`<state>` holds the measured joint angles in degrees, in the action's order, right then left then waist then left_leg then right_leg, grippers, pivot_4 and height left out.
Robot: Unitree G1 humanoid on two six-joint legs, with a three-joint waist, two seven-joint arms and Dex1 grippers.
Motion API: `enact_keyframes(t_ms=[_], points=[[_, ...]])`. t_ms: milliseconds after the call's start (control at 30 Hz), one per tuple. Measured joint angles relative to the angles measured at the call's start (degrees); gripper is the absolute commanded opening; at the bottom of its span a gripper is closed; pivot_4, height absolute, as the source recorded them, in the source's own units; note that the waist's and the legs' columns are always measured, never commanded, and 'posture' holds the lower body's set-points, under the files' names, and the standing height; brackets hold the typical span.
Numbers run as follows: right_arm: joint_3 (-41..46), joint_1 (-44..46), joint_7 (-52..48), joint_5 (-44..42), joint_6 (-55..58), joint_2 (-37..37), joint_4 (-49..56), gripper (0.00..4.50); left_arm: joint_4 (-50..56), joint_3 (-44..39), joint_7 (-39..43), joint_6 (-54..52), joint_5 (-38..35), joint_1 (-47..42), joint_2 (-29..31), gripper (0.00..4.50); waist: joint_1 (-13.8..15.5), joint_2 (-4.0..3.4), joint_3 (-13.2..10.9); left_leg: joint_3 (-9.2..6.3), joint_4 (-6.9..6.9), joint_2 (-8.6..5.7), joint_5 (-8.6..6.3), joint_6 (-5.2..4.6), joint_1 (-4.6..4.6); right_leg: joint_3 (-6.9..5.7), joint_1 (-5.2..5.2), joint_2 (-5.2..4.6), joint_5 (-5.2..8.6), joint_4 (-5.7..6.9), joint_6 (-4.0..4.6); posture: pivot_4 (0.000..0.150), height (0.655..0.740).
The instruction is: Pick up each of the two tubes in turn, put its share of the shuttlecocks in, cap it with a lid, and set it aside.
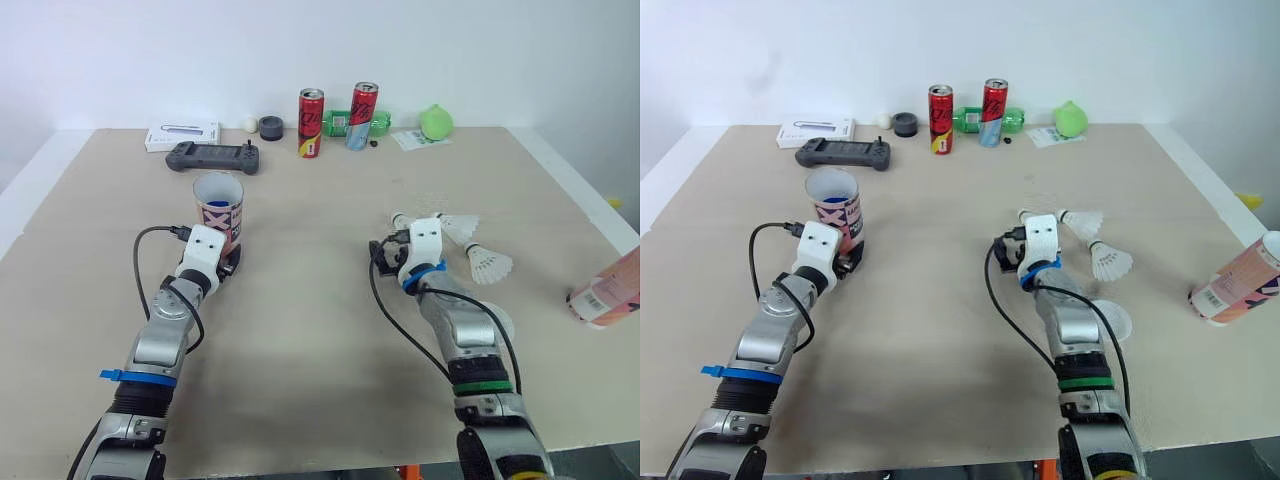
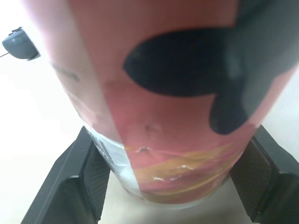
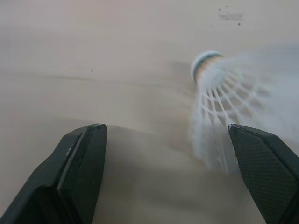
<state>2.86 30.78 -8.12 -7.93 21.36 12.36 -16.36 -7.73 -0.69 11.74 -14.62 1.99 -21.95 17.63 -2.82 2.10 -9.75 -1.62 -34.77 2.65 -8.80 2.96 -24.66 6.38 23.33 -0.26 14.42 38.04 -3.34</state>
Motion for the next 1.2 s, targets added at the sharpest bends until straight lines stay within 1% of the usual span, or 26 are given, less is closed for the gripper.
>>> enact_keyframes(t_ms=[33,133,167,200,267,367,467,500,567,600,633,700,767,800,933,1033,1200], points=[[0.12,1.02,0.10,0.09,-0.95,-0.28,-1.77,3.91,0.01,0.02,0.00,0.17,0.26,0.00,0.02,3.02,-0.03,0.00,0.00,0.01,0.00,0.00,0.00,0.00,0.00,0.01,0.00,0.00,0.00,0.00,0.00,0.150,0.7400],[0.35,2.83,0.80,0.33,-2.43,-0.49,-4.76,2.75,0.04,0.20,0.00,0.55,0.42,-0.01,0.04,3.02,0.00,-0.01,0.00,0.01,0.01,0.00,0.00,0.00,-0.01,0.01,0.00,0.00,0.00,0.00,0.00,0.150,0.7400],[0.52,3.49,1.00,0.43,-3.09,-0.49,-5.90,2.15,0.05,0.30,0.00,0.62,0.57,0.00,0.06,3.02,0.00,-0.01,0.00,0.00,0.01,0.00,0.00,0.00,-0.01,0.01,0.00,0.00,0.00,0.00,-0.01,0.150,0.7400],[0.71,3.69,1.13,0.63,-3.81,-0.45,-6.64,1.82,0.06,0.50,0.00,0.70,0.90,0.00,0.16,3.02,0.00,-0.01,0.00,0.00,0.02,0.00,0.00,0.00,-0.01,0.01,0.00,0.00,0.01,0.00,-0.01,0.150,0.7400],[1.02,3.72,1.22,1.14,-4.81,-0.32,-7.38,0.98,0.08,0.86,0.01,0.81,1.51,-0.01,0.49,3.02,0.00,-0.01,-0.01,0.00,0.05,-0.01,0.00,0.00,-0.02,0.01,0.01,0.00,0.02,-0.01,-0.02,0.150,0.7400],[0.99,3.69,0.13,1.60,-6.10,0.32,-7.65,0.07,0.11,0.92,0.02,0.93,1.97,-0.01,0.92,3.02,0.00,-0.01,-0.01,0.00,0.10,-0.01,0.00,0.00,-0.02,0.02,0.03,0.00,0.03,-0.01,-0.01,0.150,0.7400],[0.11,3.25,-3.11,1.63,-7.85,1.59,-6.65,0.07,0.14,1.12,0.04,1.13,2.50,-0.01,1.30,3.02,0.00,-0.02,-0.01,0.00,0.12,-0.01,0.00,0.00,-0.02,0.02,0.04,0.00,0.05,-0.01,-0.02,0.150,0.7400],[-0.46,2.64,-6.13,1.15,-9.16,2.31,-4.83,0.07,0.15,1.42,0.05,1.25,2.87,-0.03,1.65,3.02,0.00,-0.04,-0.03,0.00,0.13,-0.01,0.00,0.00,-0.03,0.02,0.05,0.00,0.06,-0.01,-0.02,0.150,0.7400],[-4.52,1.16,-17.07,-0.78,-11.52,6.15,4.37,0.07,0.24,3.15,0.06,1.90,5.22,-0.35,3.11,3.02,-0.02,-0.21,-0.16,-0.02,0.14,-0.03,0.00,0.00,-0.08,0.02,0.10,0.00,0.08,-0.01,-0.05,0.150,0.7400],[-4.93,1.17,-18.14,-0.91,-11.58,6.47,5.36,0.07,0.24,3.29,0.07,1.93,5.48,-0.38,3.33,3.02,-0.08,-0.22,-0.17,-0.02,0.15,-0.03,0.00,0.00,-0.08,0.02,0.11,0.00,0.08,-0.01,-0.04,0.150,0.7400],[-6.08,1.31,-21.15,-1.45,-11.68,7.60,8.81,0.07,0.24,3.75,0.09,2.14,6.46,-0.60,3.95,3.02,-0.10,-0.23,-0.18,-0.02,0.15,-0.02,0.00,0.00,-0.07,0.03,0.11,0.02,0.08,-0.01,-0.04,0.150,0.7400],[-10.11,4.82,-29.31,-3.40,-9.12,10.50,18.48,0.07,0.08,5.93,0.39,3.07,9.46,-2.09,5.79,3.02,-0.01,-0.33,-0.26,-0.06,0.16,0.00,0.01,0.03,-0.02,-0.01,0.08,0.04,0.06,0.00,0.01,0.150,0.7400],[-11.39,6.64,-31.02,-3.67,-8.17,10.78,21.14,0.07,0.02,6.59,0.52,3.31,10.43,-2.61,5.89,3.02,0.03,-0.32,-0.25,-0.07,0.15,0.00,0.01,0.03,0.00,-0.02,0.05,0.04,0.06,0.00,0.02,0.150,0.7400],[-14.18,9.21,-33.14,-3.05,-6.57,10.93,23.01,0.07,-0.25,8.00,1.04,3.56,11.90,-3.05,6.41,3.02,0.06,-0.30,-0.24,-0.05,0.14,-0.01,0.02,0.03,-0.02,-0.02,0.06,0.01,0.06,0.00,0.01,0.150,0.7400],[-19.48,14.25,-35.27,-0.34,-6.28,8.54,22.18,0.07,-0.67,10.08,1.27,4.19,14.14,-4.21,6.70,3.02,0.02,-0.32,-0.25,-0.06,0.17,0.01,0.02,0.04,-0.05,-0.03,0.14,0.04,0.09,0.01,0.06,0.150,0.7400],[-22.34,16.96,-37.04,2.39,-7.85,8.58,19.86,0.07,-0.67,10.36,1.27,4.53,15.15,-4.44,6.87,3.02,0.08,-0.32,-0.26,-0.07,0.19,0.00,0.02,0.04,-0.09,-0.06,0.15,0.02,0.13,0.00,0.07,0.150,0.7400],[-23.63,19.38,-38.60,5.98,-10.27,9.20,17.28,0.07,-0.75,10.35,1.31,4.15,16.05,-3.88,7.52,3.02,0.11,-0.32,-0.26,-0.09,0.20,0.00,0.01,0.04,-0.20,-0.07,0.23,0.01,0.14,0.00,0.08,0.150,0.7400]])
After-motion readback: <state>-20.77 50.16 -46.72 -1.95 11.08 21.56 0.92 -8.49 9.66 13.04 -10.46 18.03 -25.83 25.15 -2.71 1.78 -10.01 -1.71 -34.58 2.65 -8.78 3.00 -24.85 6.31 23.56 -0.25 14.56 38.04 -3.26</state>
